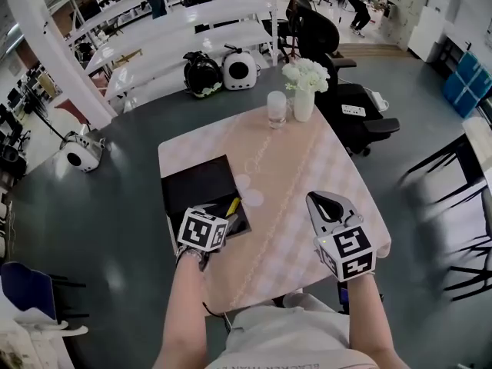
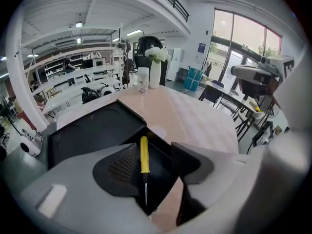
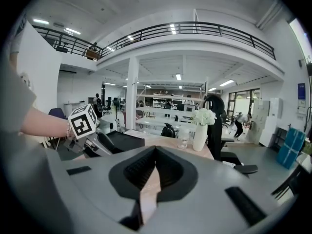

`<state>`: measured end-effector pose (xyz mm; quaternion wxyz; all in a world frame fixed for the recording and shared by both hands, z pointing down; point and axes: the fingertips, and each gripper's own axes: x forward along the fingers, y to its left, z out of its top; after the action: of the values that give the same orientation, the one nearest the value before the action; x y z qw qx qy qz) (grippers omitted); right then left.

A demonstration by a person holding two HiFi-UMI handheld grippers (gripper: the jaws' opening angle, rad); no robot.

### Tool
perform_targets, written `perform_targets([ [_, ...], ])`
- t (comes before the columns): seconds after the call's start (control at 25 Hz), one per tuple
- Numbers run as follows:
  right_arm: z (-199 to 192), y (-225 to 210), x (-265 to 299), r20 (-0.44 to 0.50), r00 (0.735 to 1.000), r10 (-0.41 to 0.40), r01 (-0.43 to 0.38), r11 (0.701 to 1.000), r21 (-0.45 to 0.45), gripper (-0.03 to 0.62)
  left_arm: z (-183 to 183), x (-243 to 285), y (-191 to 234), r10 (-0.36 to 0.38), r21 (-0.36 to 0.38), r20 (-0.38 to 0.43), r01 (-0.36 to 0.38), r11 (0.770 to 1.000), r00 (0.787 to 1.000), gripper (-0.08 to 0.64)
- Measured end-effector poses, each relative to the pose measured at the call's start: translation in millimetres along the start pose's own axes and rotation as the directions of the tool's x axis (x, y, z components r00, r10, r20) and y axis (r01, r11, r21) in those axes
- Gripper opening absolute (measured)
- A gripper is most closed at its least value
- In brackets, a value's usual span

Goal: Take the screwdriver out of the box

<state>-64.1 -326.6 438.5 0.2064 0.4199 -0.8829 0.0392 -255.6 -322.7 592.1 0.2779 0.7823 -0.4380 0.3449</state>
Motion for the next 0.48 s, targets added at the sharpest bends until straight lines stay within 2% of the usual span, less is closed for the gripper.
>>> perform_targets([
  [0.24,-15.1,-9.4,0.1,-0.034,0.999,-0.028,0.029,0.999,0.024,0.006,-13.3,32.6,6.8,-0.051,-0.042,-0.085,0.048,0.998,0.995,0.218],
  [0.48,-24.4,-17.5,0.6,-0.061,0.997,-0.049,0.051,0.998,0.038,0.006,-28.7,59.7,10.5,-0.082,-0.058,-0.185,0.073,0.996,0.979,0.216],
])
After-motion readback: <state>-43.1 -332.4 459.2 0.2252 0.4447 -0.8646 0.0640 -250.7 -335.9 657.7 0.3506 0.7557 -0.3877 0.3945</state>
